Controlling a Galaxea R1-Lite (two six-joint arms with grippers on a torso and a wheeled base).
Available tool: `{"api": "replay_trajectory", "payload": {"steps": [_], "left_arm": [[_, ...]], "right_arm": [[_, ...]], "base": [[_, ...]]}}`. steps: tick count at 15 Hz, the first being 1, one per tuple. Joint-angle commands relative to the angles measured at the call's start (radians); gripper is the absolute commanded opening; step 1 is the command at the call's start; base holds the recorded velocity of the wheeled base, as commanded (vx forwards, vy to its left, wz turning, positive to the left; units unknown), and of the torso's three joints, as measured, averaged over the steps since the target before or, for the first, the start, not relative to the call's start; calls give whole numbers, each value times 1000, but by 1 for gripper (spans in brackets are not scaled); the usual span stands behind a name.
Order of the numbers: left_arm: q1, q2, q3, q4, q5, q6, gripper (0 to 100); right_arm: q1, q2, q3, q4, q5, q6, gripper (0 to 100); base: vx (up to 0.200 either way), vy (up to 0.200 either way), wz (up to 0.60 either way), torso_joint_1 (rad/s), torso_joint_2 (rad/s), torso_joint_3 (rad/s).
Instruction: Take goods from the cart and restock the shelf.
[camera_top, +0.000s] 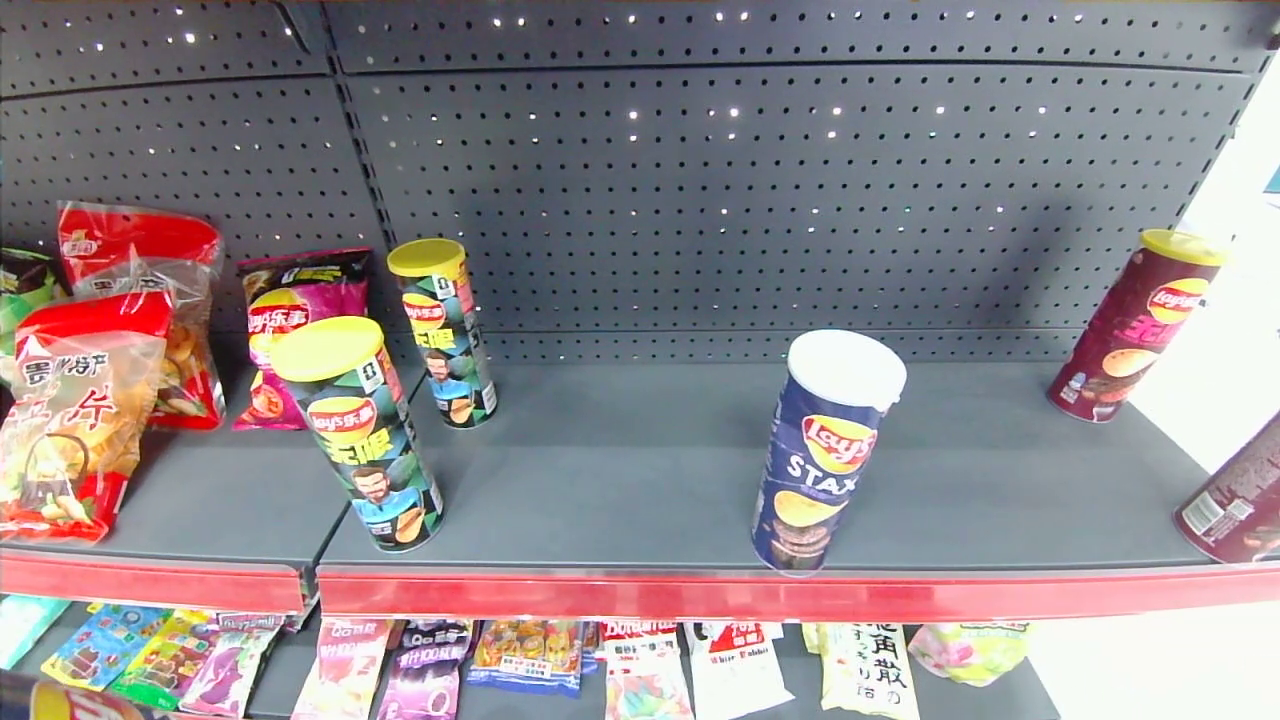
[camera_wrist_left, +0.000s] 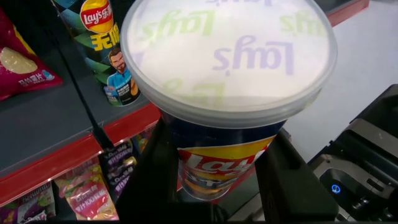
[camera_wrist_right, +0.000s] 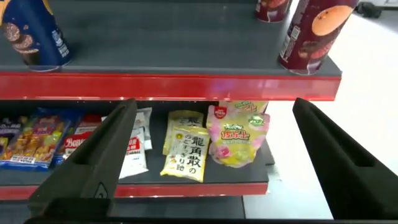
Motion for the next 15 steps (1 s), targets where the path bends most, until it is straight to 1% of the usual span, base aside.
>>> {"api": "replay_trajectory", "payload": {"steps": [1, 2, 4, 6, 7, 9, 11, 12, 13, 15], "left_arm": [[0, -13, 0, 0, 1, 0, 0], [0, -13, 0, 0, 1, 0, 0], [0, -16, 1, 0, -1, 0, 0], [0, -10, -2, -2, -6, 0, 0], [0, -13, -3, -2, -24, 0, 0], [0, -23, -2, 0, -32, 0, 0], [0, -27, -2, -2, -32, 0, 0], [0, -27, -3, -2, -33, 0, 0], [0, -28, -5, -2, -33, 0, 0], [0, -33, -5, -2, -32, 0, 0]], "right_arm": [[0, -1, 15, -48, -6, -35, 100], [-2, -1, 33, -73, -43, -32, 100], [0, -1, 35, -73, -46, -19, 100], [1, -1, 38, -78, 15, -23, 100], [1, 3, 42, -88, 57, -26, 100], [-2, -1, 44, -91, 28, 20, 100], [-2, -1, 51, -104, 18, 15, 100], [0, -1, 51, -107, 60, 21, 100], [0, -1, 53, -102, 196, 1, 100], [-5, 6, 55, -107, 158, 4, 100]], "base": [[0, 0, 0, 0, 0, 0], [0, 0, 0, 0, 0, 0], [0, 0, 0, 0, 0, 0], [0, 0, 0, 0, 0, 0], [0, 0, 0, 0, 0, 0], [0, 0, 0, 0, 0, 0], [0, 0, 0, 0, 0, 0], [0, 0, 0, 0, 0, 0], [0, 0, 0, 0, 0, 0], [0, 0, 0, 0, 0, 0]]}}
